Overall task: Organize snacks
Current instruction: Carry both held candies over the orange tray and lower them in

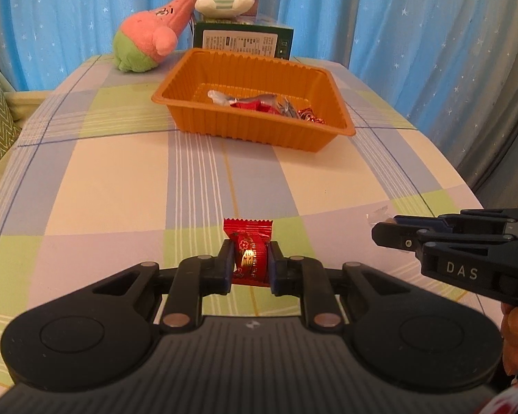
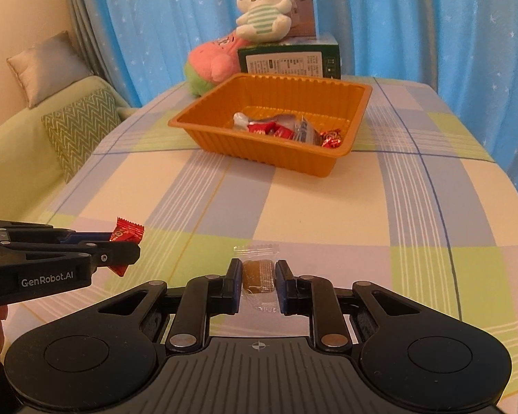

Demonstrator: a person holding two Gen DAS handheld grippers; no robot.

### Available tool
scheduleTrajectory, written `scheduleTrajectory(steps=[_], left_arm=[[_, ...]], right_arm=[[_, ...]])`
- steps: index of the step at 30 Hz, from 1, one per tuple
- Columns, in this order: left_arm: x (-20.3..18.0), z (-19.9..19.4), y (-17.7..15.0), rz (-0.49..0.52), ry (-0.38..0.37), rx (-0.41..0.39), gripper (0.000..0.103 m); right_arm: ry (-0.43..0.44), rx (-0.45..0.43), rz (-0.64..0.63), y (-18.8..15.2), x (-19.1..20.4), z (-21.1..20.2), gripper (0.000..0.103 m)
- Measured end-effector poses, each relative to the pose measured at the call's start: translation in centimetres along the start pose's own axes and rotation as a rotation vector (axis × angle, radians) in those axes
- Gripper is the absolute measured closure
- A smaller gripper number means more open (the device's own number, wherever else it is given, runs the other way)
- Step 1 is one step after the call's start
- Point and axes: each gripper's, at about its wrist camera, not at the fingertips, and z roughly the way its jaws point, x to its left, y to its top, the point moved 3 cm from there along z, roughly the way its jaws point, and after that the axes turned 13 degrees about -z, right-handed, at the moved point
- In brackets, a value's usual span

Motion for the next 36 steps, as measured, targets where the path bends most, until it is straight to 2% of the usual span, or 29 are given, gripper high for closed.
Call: scheduleTrajectory(steps=[18, 27, 36], left_arm=[[-1.7, -4.1, 3.2, 0.025, -0.028, -0.078, 0.086], [-2.5, -4.1, 4.6, 0.036, -0.054, -0.084, 0.086], [-2.7, -2.8, 8.0, 0.045, -0.086, -0.085, 0.086]], right_arm=[[-0.03, -0.055, -0.004, 3.3, -0.1, -3.1, 0.082], [-0.047, -0.064, 0.002, 4.8, -0.8, -3.2, 0.082], [-0.061, -0.068, 0.018, 8.2, -2.7, -1.9, 0.082]])
